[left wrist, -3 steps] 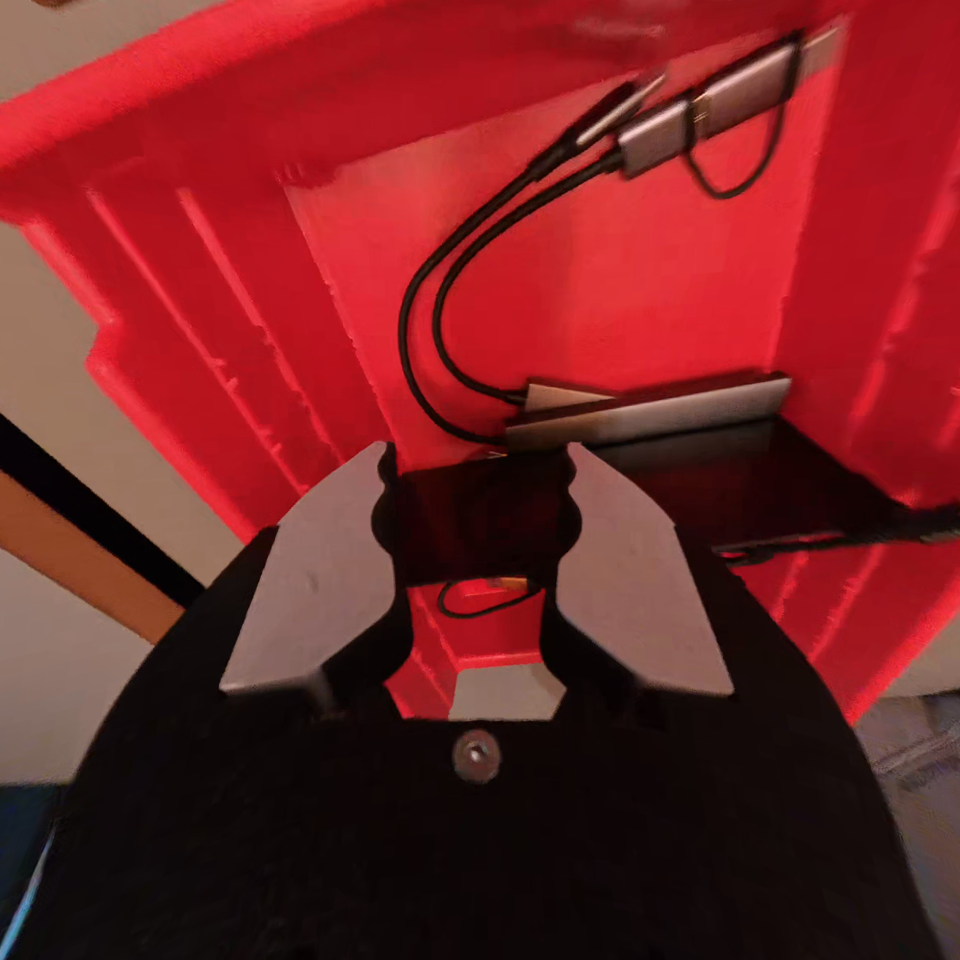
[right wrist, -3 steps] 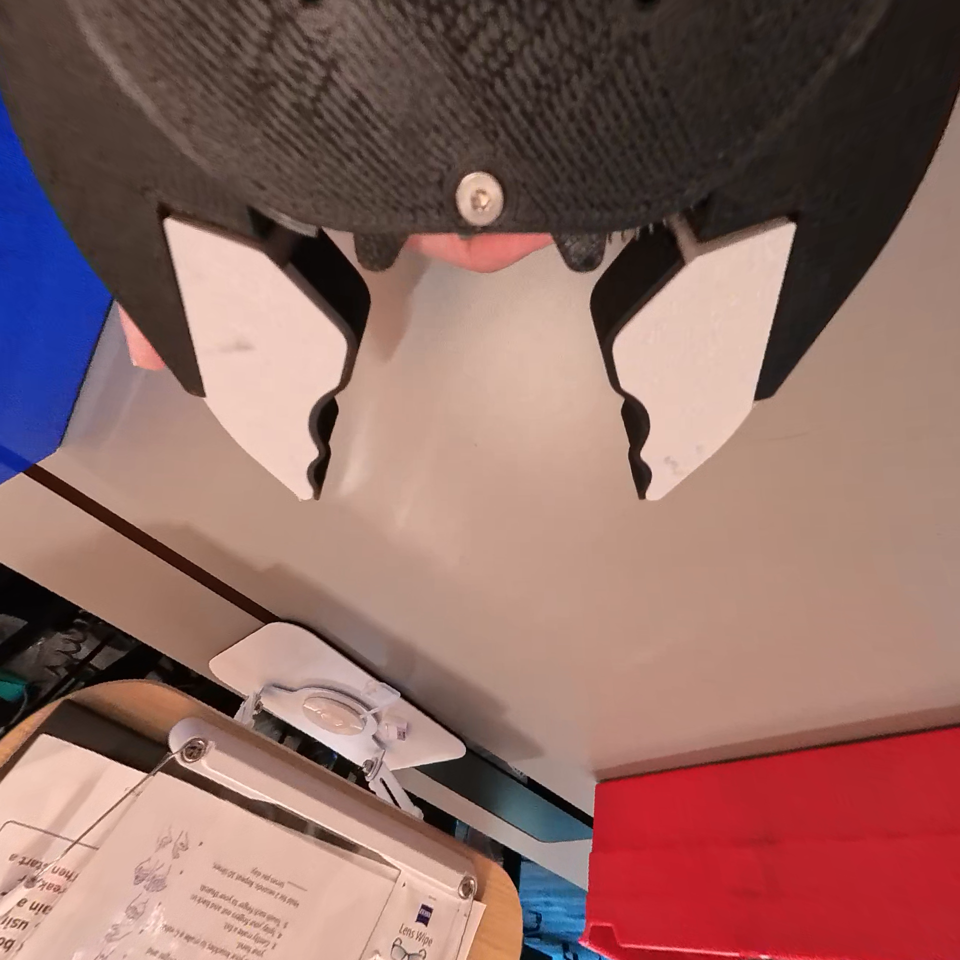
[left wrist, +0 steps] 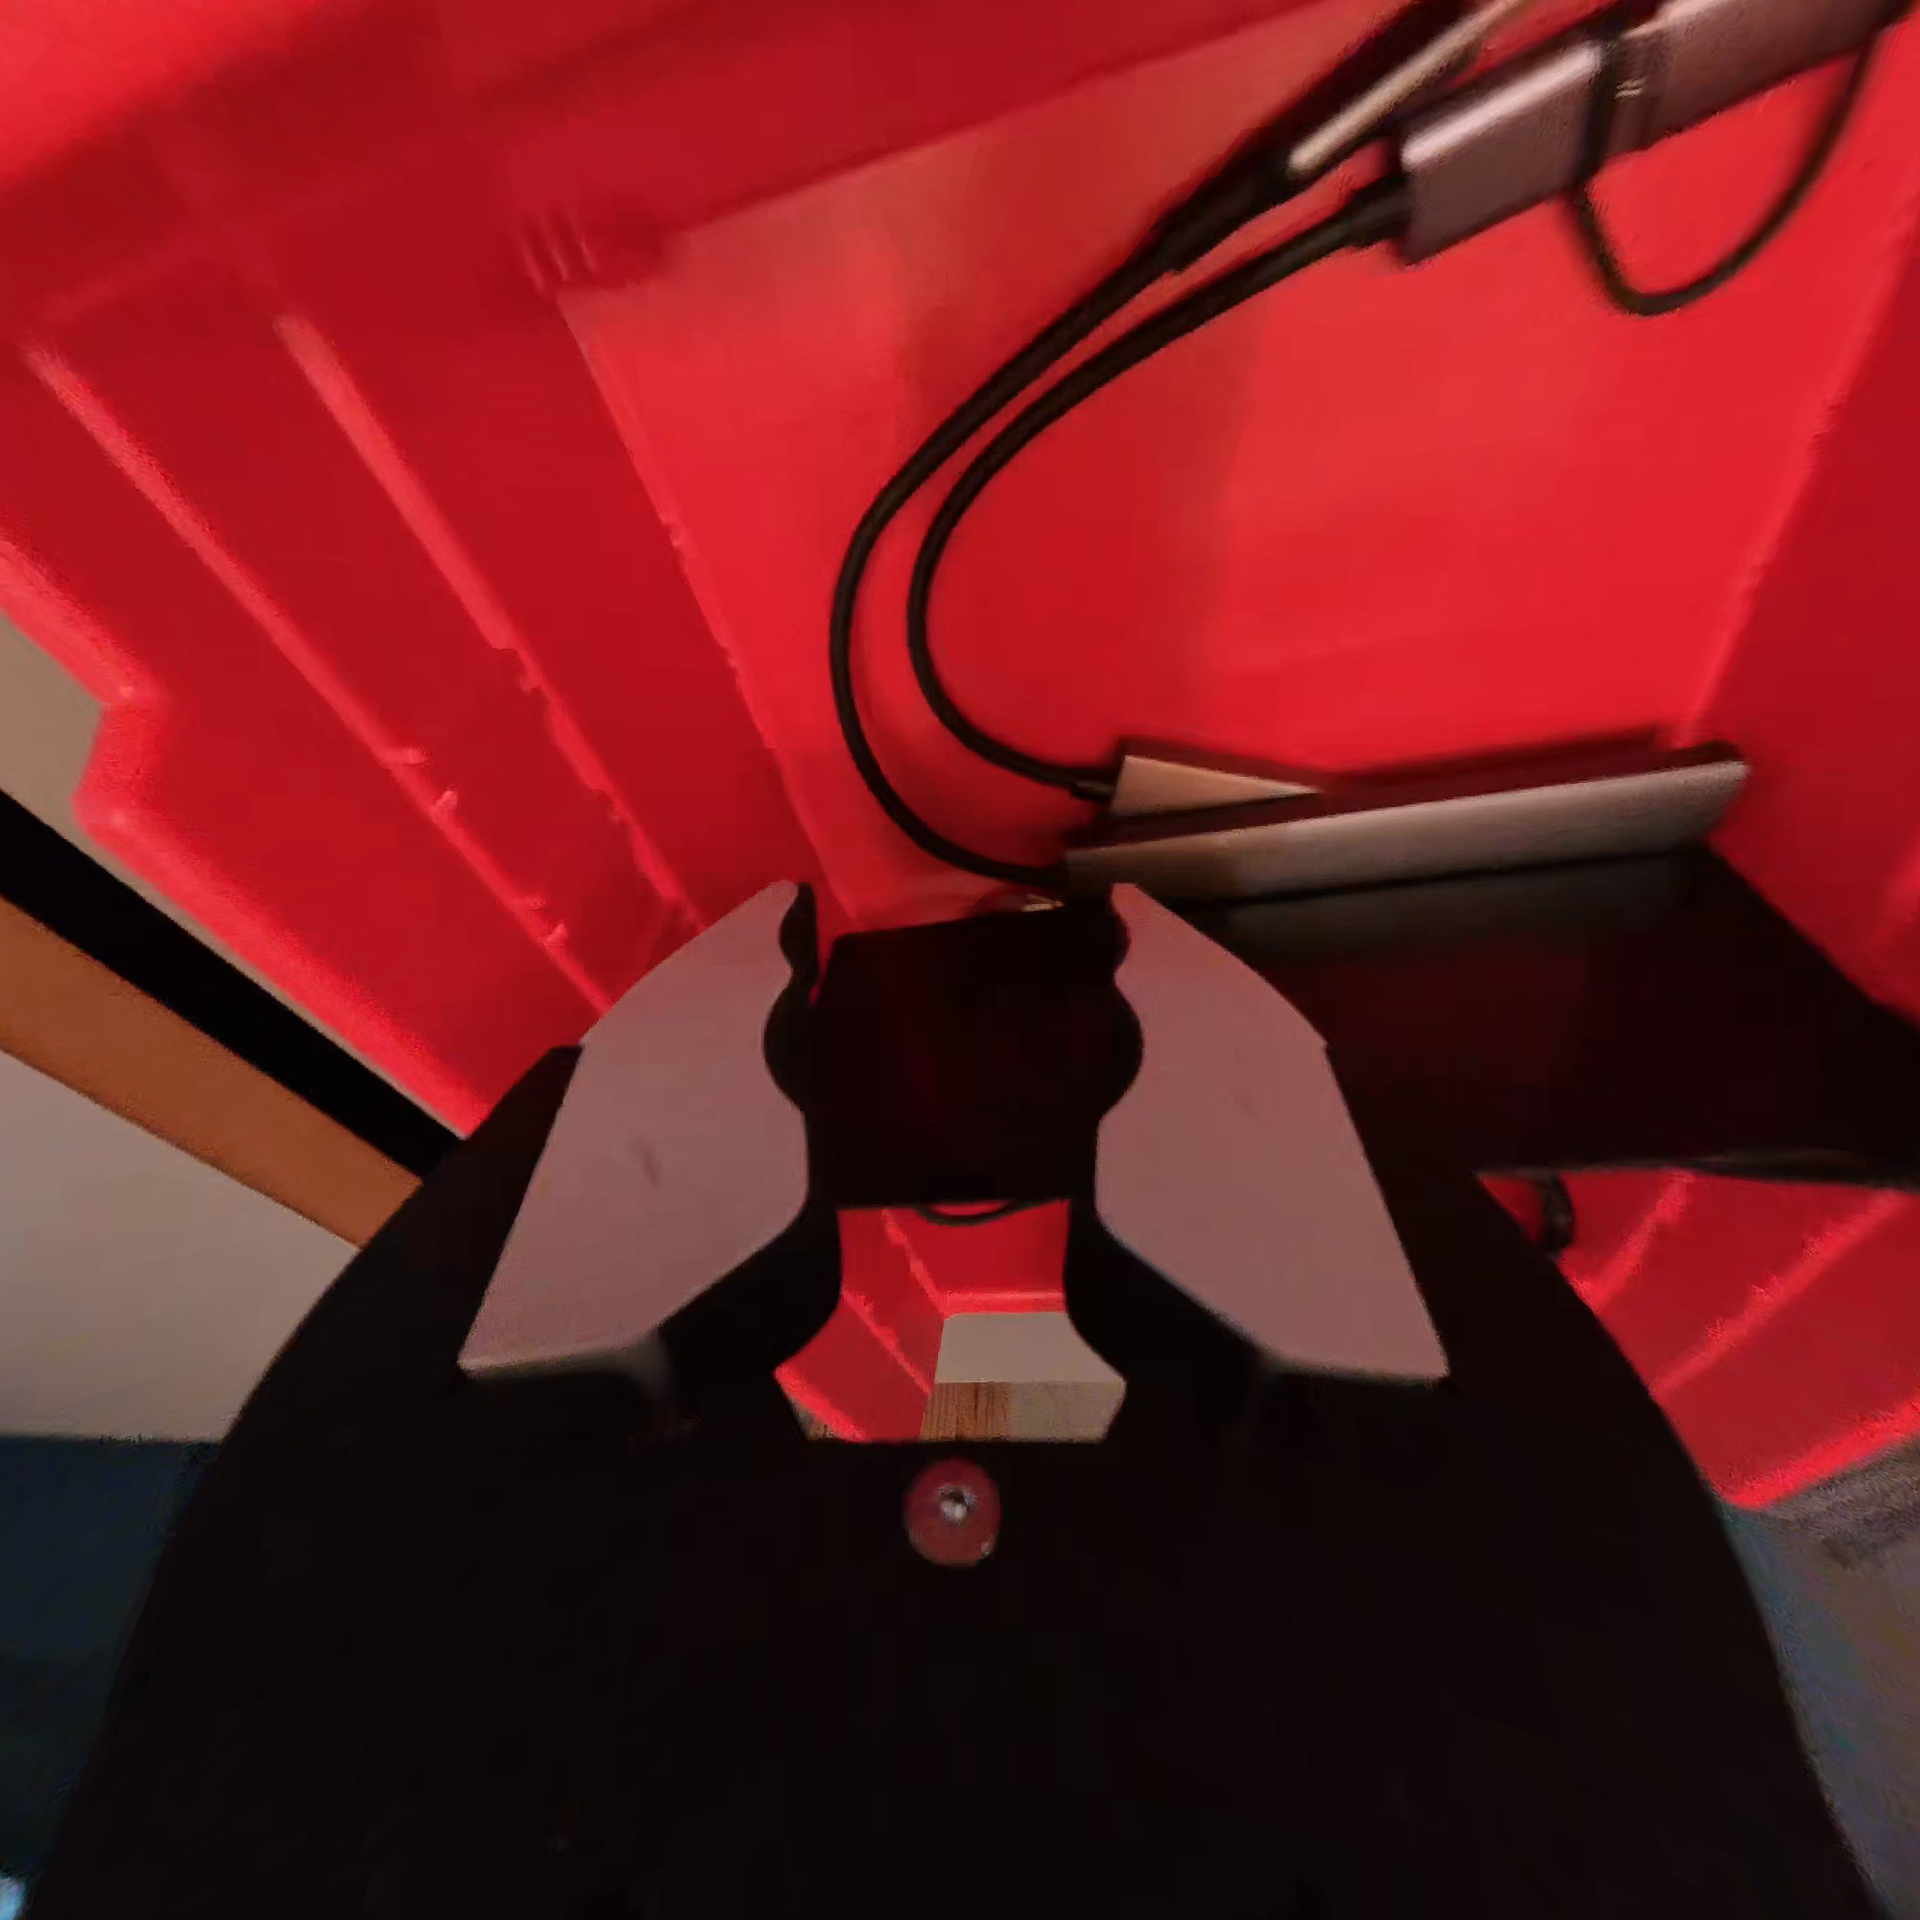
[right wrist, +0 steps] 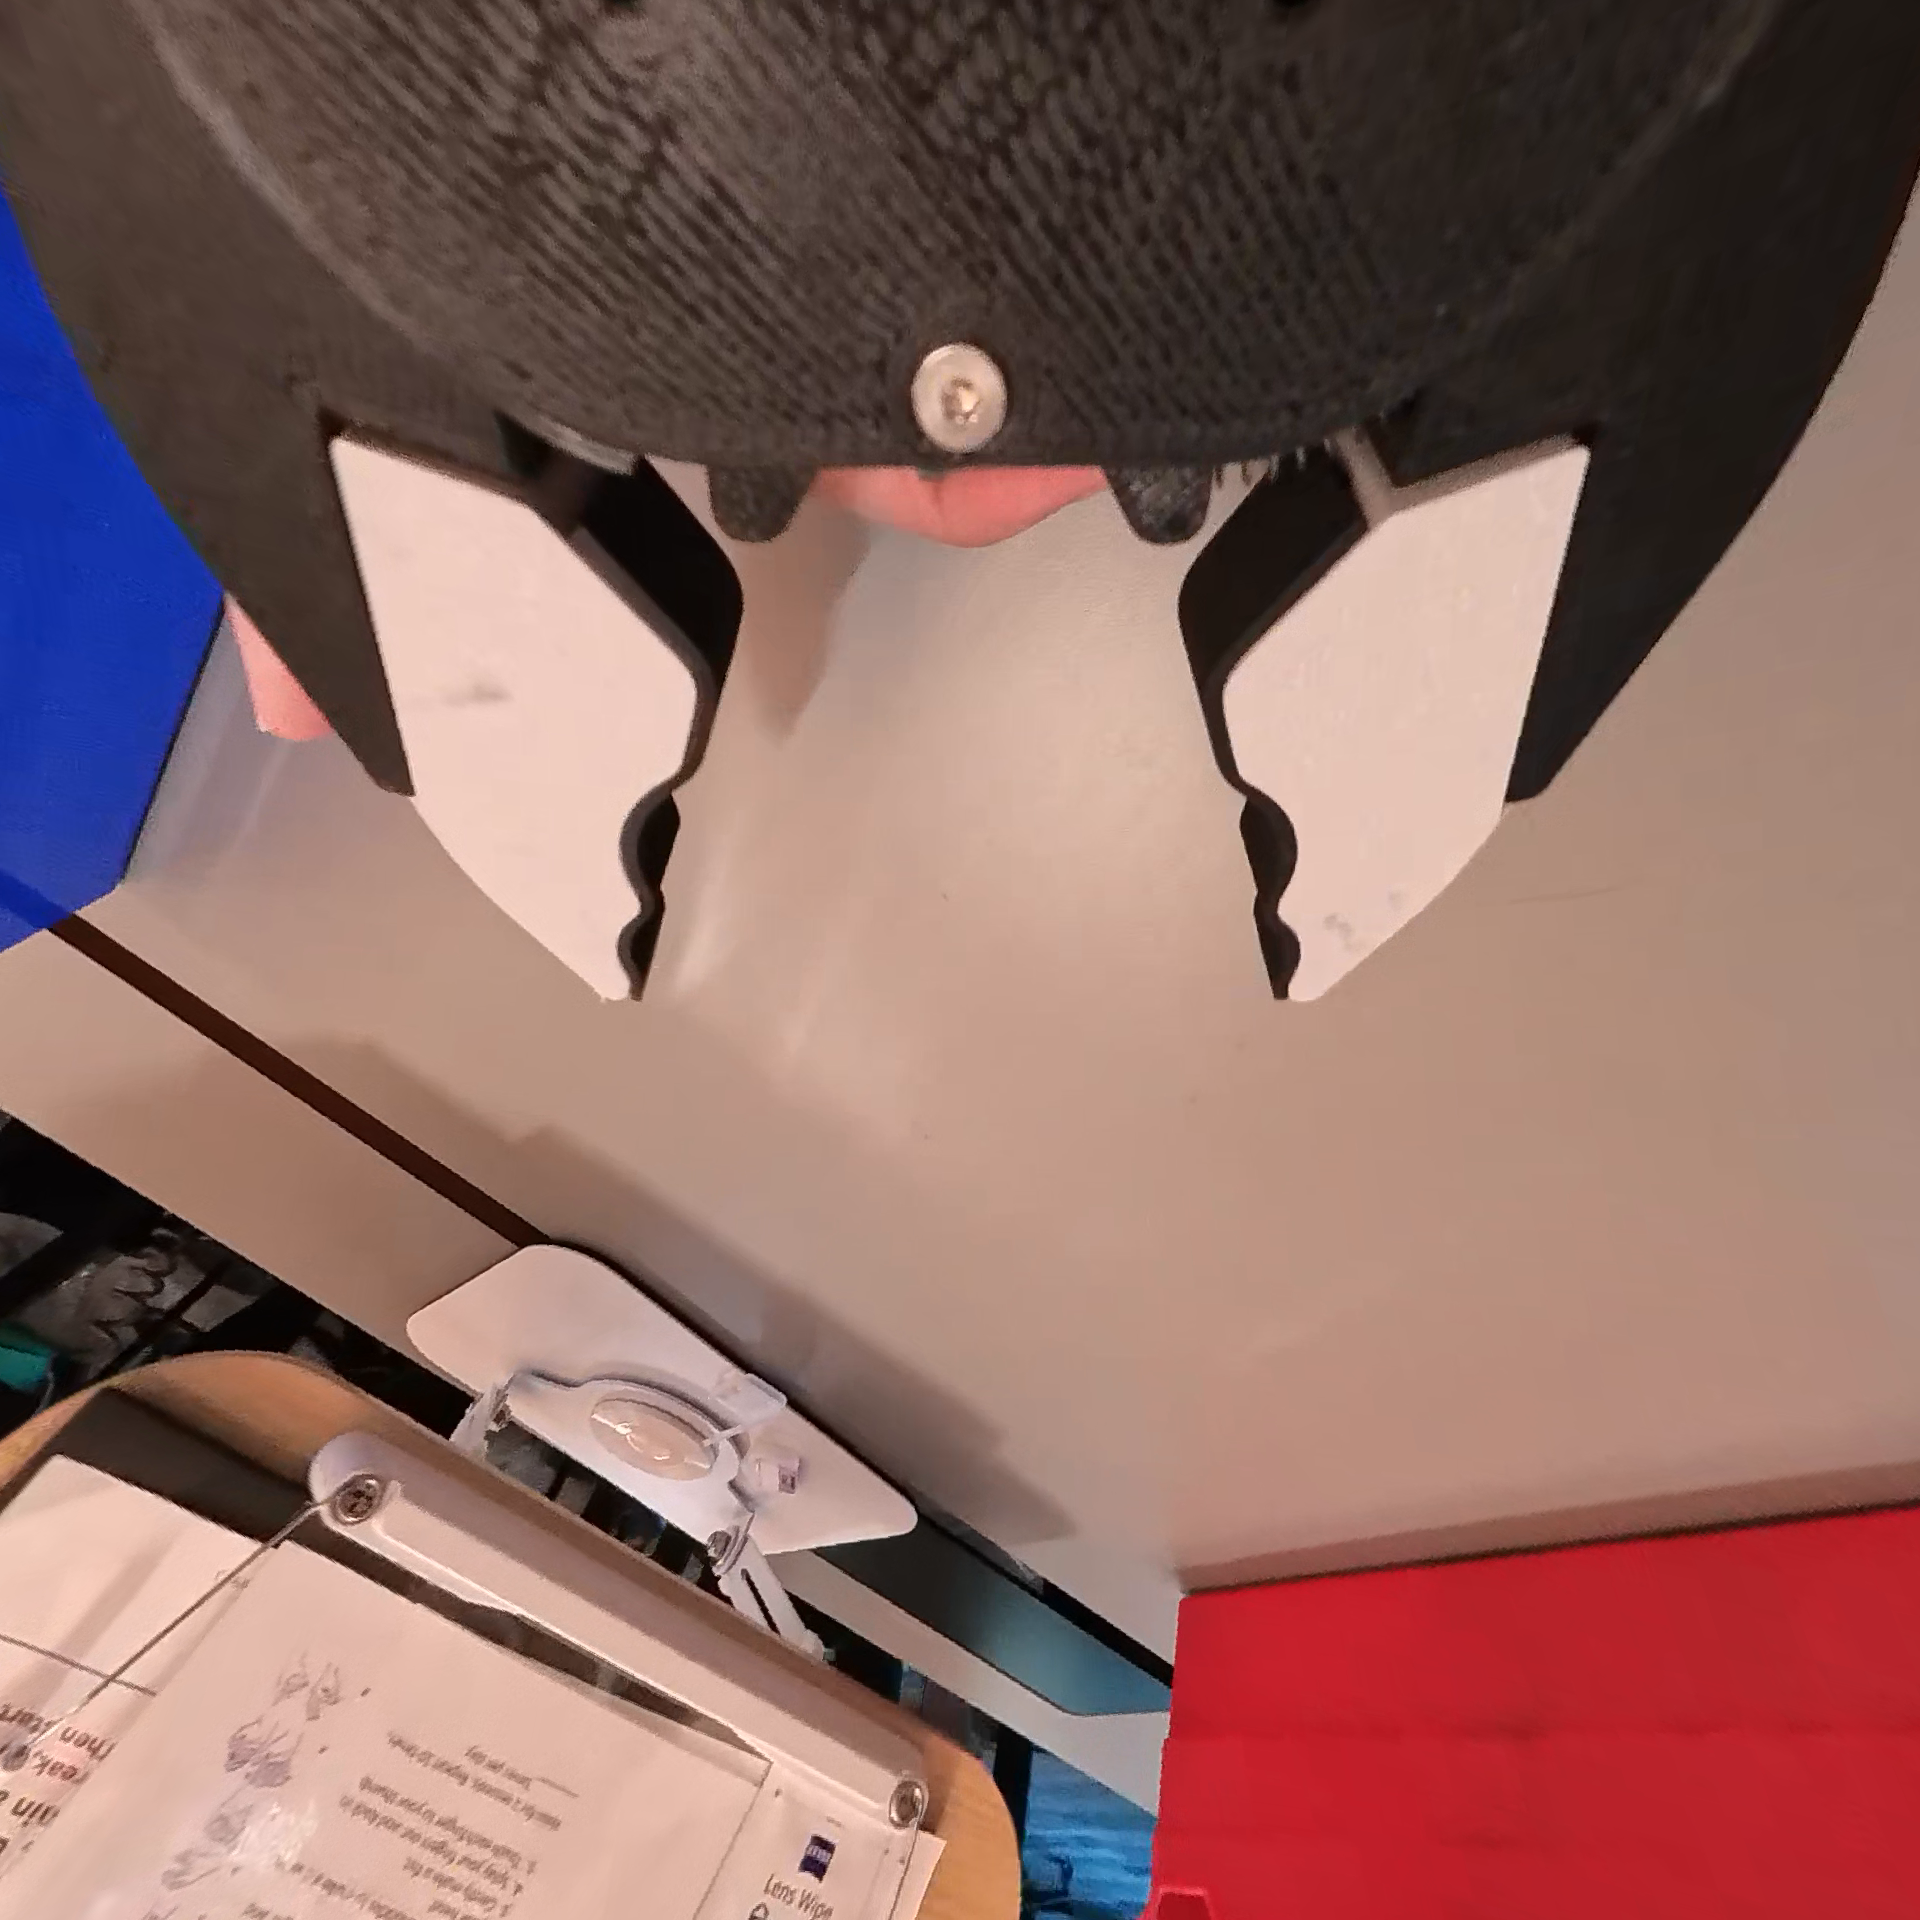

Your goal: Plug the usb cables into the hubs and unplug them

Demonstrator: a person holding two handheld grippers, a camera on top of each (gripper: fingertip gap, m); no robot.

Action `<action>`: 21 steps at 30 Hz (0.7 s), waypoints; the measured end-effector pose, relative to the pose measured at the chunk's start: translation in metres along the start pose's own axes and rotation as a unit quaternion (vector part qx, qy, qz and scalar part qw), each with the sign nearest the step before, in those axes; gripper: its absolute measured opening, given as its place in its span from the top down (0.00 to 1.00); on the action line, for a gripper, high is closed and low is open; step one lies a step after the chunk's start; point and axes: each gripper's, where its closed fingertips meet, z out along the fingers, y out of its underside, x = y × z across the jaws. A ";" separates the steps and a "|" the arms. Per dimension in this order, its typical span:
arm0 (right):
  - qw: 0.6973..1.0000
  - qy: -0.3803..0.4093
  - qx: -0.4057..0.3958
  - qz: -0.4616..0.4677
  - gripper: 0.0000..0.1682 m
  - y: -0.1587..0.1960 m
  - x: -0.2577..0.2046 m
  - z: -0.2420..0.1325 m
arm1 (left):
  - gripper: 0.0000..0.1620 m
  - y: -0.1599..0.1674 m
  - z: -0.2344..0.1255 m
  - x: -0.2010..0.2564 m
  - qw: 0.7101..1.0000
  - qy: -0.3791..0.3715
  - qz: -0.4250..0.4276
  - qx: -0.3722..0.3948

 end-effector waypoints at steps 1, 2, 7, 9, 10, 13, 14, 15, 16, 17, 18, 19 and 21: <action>1.000 0.000 -0.003 -0.004 0.35 0.001 -0.001 0.001 | 0.71 -0.001 0.005 -0.005 1.000 -0.012 -0.011 -0.004; 1.000 0.000 -0.005 -0.007 0.35 0.001 -0.002 0.001 | 0.72 -0.001 0.008 -0.010 0.999 -0.024 -0.021 -0.007; 1.000 -0.001 -0.013 -0.021 0.36 0.004 -0.004 0.001 | 0.77 -0.001 0.022 -0.015 0.998 -0.032 -0.038 -0.035; 0.999 0.001 -0.022 -0.027 0.36 0.007 -0.003 0.002 | 0.78 -0.002 0.028 -0.014 0.997 -0.035 -0.047 -0.050; 0.999 0.004 -0.025 -0.030 0.36 0.008 -0.002 0.001 | 0.78 -0.003 0.031 -0.013 0.996 -0.038 -0.052 -0.053; 0.999 0.008 -0.030 -0.034 0.36 0.010 0.000 0.001 | 0.93 -0.012 0.036 -0.021 0.995 -0.067 -0.059 -0.037; 0.999 0.009 -0.029 -0.032 0.36 0.010 0.001 0.001 | 0.97 -0.015 0.038 -0.024 0.995 -0.076 -0.061 -0.029; 0.999 0.010 -0.028 -0.031 0.36 0.010 0.001 0.001 | 0.97 -0.017 0.039 -0.027 0.994 -0.084 -0.064 -0.021; 0.999 0.011 -0.028 -0.031 0.36 0.010 0.001 0.001 | 0.97 -0.018 0.041 -0.028 0.994 -0.084 -0.068 -0.012; 0.999 0.010 -0.030 -0.033 0.36 0.010 0.001 0.001 | 0.97 -0.019 0.041 -0.027 0.995 -0.080 -0.065 -0.006; 0.999 0.009 -0.034 -0.037 0.36 0.011 0.000 0.002 | 0.97 -0.019 0.040 -0.028 0.995 -0.083 -0.059 0.002; 0.998 0.010 -0.038 -0.043 0.37 0.012 -0.001 0.003 | 0.98 -0.021 0.035 -0.029 0.994 -0.093 -0.053 0.016; 0.997 0.010 -0.045 -0.057 0.37 0.014 -0.004 0.004 | 0.98 -0.029 0.012 -0.031 0.991 -0.107 -0.041 0.068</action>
